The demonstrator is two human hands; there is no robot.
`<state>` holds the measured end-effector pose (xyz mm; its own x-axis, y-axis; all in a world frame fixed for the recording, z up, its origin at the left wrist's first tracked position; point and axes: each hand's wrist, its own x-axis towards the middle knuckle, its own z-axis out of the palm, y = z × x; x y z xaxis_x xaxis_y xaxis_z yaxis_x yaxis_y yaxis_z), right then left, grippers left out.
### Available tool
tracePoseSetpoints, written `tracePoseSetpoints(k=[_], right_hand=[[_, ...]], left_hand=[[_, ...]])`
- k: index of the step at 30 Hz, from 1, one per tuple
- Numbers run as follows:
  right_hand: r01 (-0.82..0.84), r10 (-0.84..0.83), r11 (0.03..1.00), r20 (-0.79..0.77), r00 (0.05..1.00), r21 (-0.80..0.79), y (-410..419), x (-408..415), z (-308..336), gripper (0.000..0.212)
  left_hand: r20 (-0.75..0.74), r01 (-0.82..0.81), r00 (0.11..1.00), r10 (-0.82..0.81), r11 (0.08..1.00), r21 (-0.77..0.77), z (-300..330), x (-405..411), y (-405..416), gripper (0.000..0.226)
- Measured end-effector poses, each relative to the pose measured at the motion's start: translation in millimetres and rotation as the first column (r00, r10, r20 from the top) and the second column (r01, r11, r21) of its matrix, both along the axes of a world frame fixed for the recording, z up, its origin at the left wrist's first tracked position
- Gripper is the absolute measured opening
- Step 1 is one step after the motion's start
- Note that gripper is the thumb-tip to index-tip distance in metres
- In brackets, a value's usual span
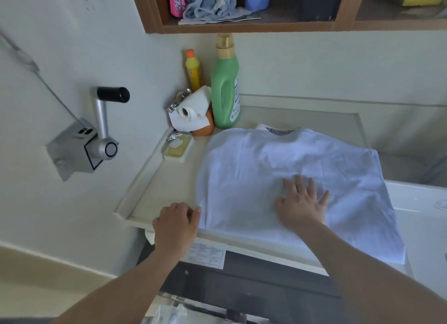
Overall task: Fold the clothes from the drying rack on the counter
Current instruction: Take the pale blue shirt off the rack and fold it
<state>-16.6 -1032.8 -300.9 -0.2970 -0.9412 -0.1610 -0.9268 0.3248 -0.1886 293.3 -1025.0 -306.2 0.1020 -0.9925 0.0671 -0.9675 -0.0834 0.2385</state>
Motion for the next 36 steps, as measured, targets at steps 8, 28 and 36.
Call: tracePoseSetpoints(k=[8,28,36], right_hand=[[-0.166,0.167,0.986,-0.035,0.985,0.02,0.5,68.2,-2.9,0.068],[-0.178,0.178,0.984,-0.012,0.984,0.014,-1.5,51.7,-3.3,0.073],[-0.203,0.2,0.979,0.061,0.978,0.033,-5.7,44.3,3.1,0.063]], left_hand=[[-0.009,0.161,0.987,-0.161,0.987,-0.026,4.1,9.3,-0.2,0.031],[-0.601,0.096,0.799,-0.023,0.991,0.09,36.1,39.3,-11.6,0.012],[0.003,-0.067,0.998,0.067,0.997,0.046,22.7,23.9,-14.1,0.057]])
